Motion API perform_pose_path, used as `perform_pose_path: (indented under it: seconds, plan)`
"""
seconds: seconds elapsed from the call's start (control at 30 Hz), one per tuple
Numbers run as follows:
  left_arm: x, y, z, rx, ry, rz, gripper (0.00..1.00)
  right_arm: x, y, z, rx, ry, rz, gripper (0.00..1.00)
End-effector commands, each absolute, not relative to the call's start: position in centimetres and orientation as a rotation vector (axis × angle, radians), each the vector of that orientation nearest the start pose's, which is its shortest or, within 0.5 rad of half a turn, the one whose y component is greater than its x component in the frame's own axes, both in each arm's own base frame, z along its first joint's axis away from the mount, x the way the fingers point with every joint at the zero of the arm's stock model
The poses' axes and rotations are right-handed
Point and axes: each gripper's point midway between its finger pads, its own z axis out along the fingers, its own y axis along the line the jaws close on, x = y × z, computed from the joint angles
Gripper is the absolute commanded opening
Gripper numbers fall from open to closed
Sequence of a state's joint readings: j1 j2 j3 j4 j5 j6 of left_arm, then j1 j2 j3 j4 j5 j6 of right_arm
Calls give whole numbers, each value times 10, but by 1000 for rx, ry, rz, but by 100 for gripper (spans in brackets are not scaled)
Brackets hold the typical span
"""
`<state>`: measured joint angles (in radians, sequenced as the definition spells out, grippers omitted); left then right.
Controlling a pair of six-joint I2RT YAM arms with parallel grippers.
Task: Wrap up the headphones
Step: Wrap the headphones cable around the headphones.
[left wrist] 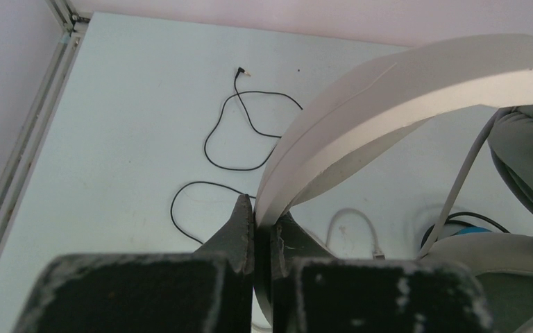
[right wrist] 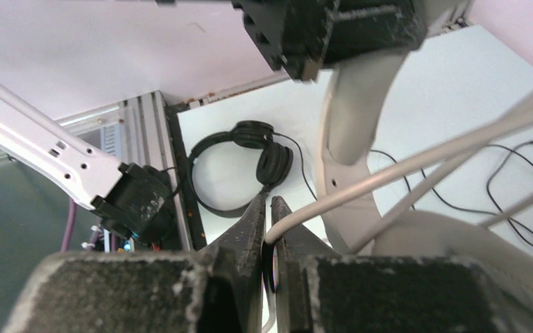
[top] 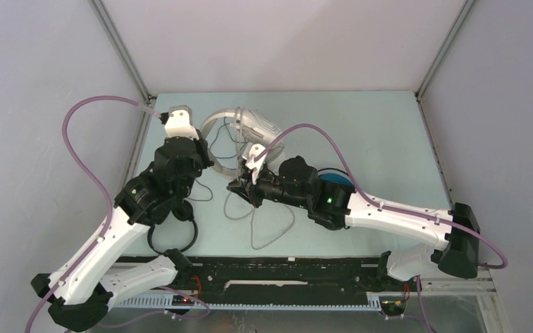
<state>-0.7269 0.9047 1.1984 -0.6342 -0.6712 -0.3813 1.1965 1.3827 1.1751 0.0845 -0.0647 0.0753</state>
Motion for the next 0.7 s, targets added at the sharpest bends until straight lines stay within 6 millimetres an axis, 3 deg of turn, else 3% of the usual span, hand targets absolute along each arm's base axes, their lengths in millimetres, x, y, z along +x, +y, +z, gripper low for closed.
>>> perform_pose_path:
  seconds: [0.0,0.2,0.53,0.67]
  plan:
    - [262,-114,409,-296,1652,-411,0,151,432,314,-999,1444,969,14]
    - [258,-114,423,-312,1637,-463,0,145,428,308,-1006,1414,942,18]
    - [248,-110,445,-331,1599,-527,0,151,419,298,-940,1363,890,20]
    - [244,-111,452,-328,1587,-559,0,147,420,288,-947,1300,910,26]
